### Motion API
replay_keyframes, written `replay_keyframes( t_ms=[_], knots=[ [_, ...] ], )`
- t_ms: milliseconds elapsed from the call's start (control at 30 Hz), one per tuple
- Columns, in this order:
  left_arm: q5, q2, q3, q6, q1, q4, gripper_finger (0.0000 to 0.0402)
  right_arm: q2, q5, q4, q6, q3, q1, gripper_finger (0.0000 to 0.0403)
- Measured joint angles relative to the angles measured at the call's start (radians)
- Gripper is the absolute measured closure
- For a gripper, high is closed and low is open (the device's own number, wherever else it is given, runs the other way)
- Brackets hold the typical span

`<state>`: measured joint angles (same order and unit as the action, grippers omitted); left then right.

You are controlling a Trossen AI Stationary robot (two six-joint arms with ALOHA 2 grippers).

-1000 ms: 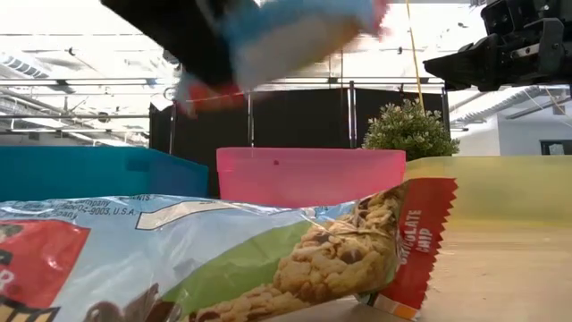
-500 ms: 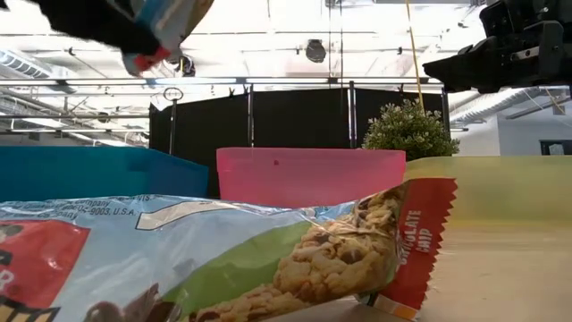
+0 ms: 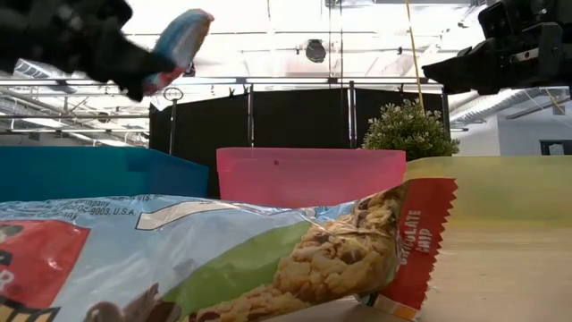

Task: Pick and place Granola Bars by type
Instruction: Put the red granola bar into the red bin

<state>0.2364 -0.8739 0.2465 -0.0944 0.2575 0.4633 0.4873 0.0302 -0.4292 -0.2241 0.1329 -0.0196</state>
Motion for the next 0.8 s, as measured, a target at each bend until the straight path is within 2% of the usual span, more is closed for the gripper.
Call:
replay_keyframes(
  t_ms=[167,400,633,800],
  knots=[
    [0.051,-0.14,0.264,-0.017,-0.03,-0.247,0.0366,0.0,-0.001,-0.006,0.002,0.0,0.0,0.0403],
    [0.076,-0.539,0.63,0.07,-0.084,-0.503,0.0365,0.0,-0.001,-0.007,0.003,0.0,0.0,0.0403],
    [0.069,-0.908,0.872,0.075,-0.146,-0.663,0.0364,0.0,-0.002,0.011,0.003,0.0,0.0,0.0403],
    [-0.011,-1.043,0.996,0.085,-0.161,-0.764,0.0363,0.0,-0.002,0.027,0.002,0.0,0.0,0.0403]
  ],
)
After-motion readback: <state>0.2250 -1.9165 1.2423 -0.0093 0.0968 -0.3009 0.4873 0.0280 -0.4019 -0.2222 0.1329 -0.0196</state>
